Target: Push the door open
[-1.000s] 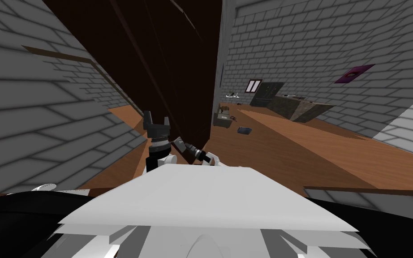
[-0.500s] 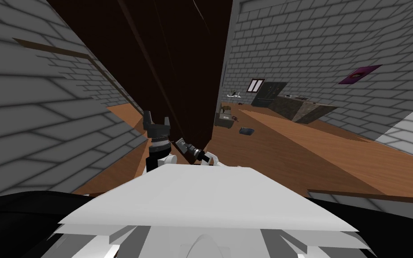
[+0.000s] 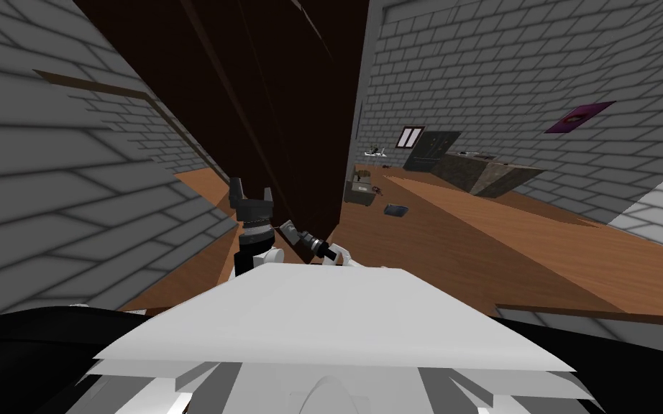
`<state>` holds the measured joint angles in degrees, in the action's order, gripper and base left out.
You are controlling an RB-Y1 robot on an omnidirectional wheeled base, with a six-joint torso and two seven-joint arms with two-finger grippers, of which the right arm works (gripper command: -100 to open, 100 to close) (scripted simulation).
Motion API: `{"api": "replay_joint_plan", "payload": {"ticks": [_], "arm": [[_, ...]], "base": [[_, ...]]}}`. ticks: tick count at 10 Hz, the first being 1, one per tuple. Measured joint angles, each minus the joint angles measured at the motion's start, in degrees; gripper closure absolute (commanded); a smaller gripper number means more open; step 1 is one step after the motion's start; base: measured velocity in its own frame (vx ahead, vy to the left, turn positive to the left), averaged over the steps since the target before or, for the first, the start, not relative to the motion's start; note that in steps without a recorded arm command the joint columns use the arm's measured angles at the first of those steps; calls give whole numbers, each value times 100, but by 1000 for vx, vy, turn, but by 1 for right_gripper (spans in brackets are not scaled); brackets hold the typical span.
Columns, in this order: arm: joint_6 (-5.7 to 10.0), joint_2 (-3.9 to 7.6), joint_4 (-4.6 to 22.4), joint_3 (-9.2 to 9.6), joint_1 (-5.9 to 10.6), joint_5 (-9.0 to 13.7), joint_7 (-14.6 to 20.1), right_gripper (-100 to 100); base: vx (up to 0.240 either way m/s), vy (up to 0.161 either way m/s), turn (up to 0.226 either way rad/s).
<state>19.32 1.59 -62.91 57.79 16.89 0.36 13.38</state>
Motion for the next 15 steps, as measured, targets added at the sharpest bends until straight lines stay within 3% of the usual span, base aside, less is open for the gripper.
{"api": "replay_joint_plan", "payload": {"ticks": [2, 4, 9, 12, 13, 14, 15], "arm": [[19, 111, -25, -67, -26, 16, -6, -100], [46, 66, -53, -132, -78, 27, -27, -100], [59, 127, 21, -205, -66, 16, -67, -100], [59, 25, 71, -264, -44, 9, -95, -100], [51, -55, 76, -282, -52, 2, -110, -100], [47, -67, 74, -284, -52, 1, -115, 100], [49, -61, 75, -283, -51, 2, -112, 100]], "base": [[-181, -132, -73], [-116, -115, -42], [83, 161, 26], [98, 176, 19], [37, 68, -8], [-7, -10, 2], [-15, -27, 6]]}}
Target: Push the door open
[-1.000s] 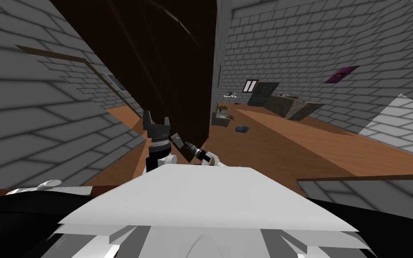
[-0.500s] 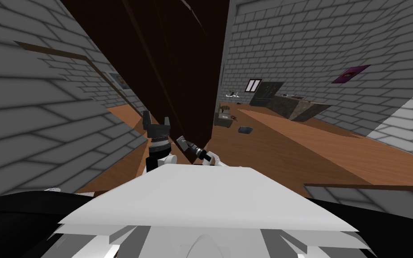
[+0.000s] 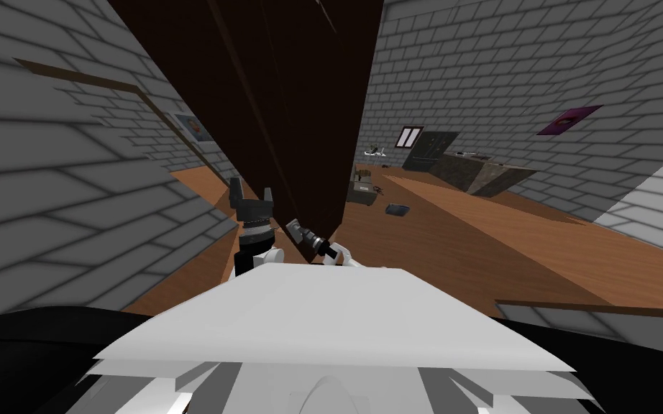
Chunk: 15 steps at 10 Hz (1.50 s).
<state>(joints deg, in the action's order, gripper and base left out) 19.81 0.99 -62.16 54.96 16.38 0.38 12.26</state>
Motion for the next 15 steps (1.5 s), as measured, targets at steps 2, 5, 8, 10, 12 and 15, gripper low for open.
{"api": "replay_joint_plan", "payload": {"ticks": [2, 5, 8, 10, 12, 15], "arm": [[1, 4, 1, 0, 0, 0, 2, 100], [2, 6, 1, 0, -1, 0, 2, -100], [-12, 107, -23, -133, -53, 23, -28, -100], [-28, 152, -38, -153, -80, 15, -48, -100], [-39, 183, 29, -196, -18, 22, -45, -100], [-96, 66, 68, -265, 25, 19, -68, -100]], "base": [[-9, -19, 0], [-39, -30, -44], [-172, -118, -69], [57, 123, 30], [113, 180, 24], [107, 191, 23]]}}
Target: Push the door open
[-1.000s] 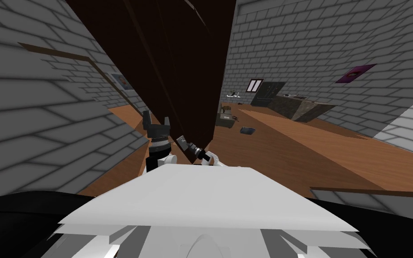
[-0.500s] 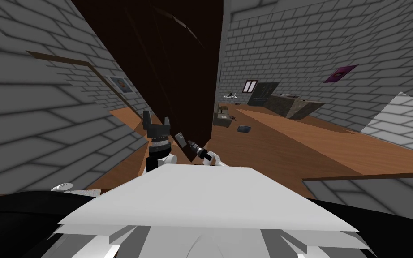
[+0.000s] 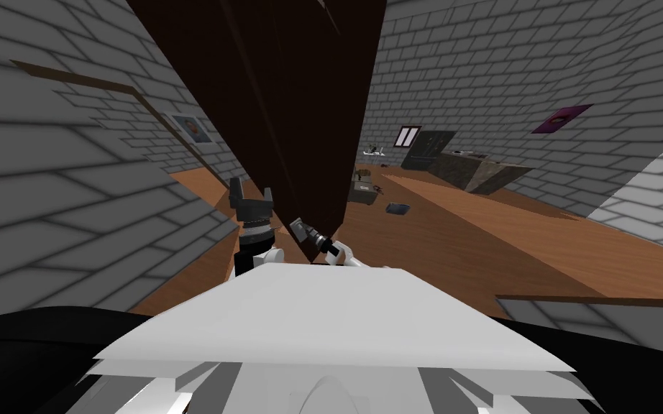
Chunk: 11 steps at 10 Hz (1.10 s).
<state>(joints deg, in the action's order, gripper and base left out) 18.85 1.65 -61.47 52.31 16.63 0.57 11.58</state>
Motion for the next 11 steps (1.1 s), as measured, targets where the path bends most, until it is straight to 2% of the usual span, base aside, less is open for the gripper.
{"api": "replay_joint_plan", "payload": {"ticks": [1, 2, 7, 8, 10, 11], "arm": [[-21, -113, 39, -27, 38, 2, -5, -100], [-25, -127, 44, -30, 44, 3, -5, 100], [-21, -113, 39, -27, 38, 2, -5, 100], [-21, -113, 39, -27, 38, 2, -5, -100], [13, 21, 12, -109, -31, 14, -37, -100], [58, 12, 18, -149, -57, 26, -39, -100]], "base": [[32, 76, -3], [-4, -11, -2], [-7, -16, 1], [-143, -81, -122], [-235, -127, -98], [-101, -68, -1]]}}
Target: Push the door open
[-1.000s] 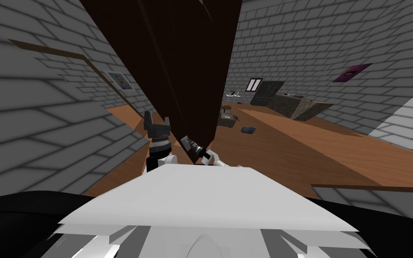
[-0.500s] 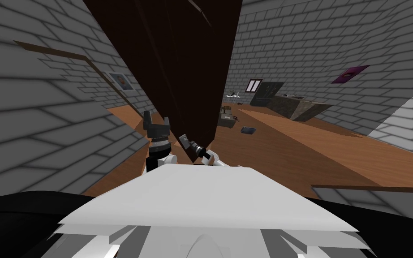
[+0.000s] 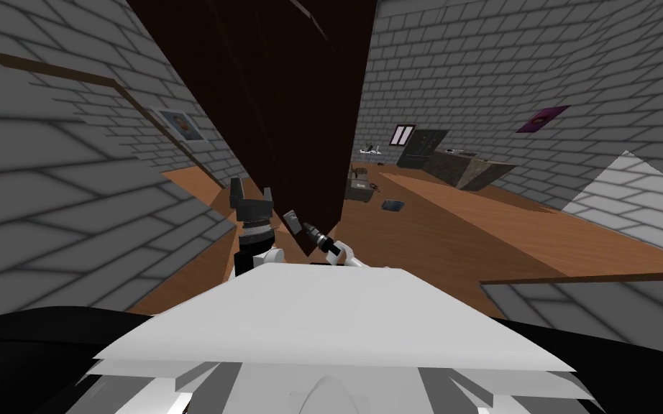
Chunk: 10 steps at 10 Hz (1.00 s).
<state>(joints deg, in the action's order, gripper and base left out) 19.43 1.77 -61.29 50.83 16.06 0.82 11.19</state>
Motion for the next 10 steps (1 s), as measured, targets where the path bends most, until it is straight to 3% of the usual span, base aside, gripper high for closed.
{"api": "replay_joint_plan", "payload": {"ticks": [4, 6, 8, 9, 10], "arm": [[-62, 102, -11, -57, 16, -3, -22, -100], [-73, 42, 64, -106, 74, -2, -30, -100], [-68, -124, 175, -161, 147, 2, -36, -100], [-65, -136, 180, -163, 152, 2, -36, 100], [-62, -135, 167, -166, 158, 3, -35, 100]], "base": [[89, 139, 25], [136, 181, 27], [78, 130, 11], [-7, -15, 1], [-10, -30, 12]]}}
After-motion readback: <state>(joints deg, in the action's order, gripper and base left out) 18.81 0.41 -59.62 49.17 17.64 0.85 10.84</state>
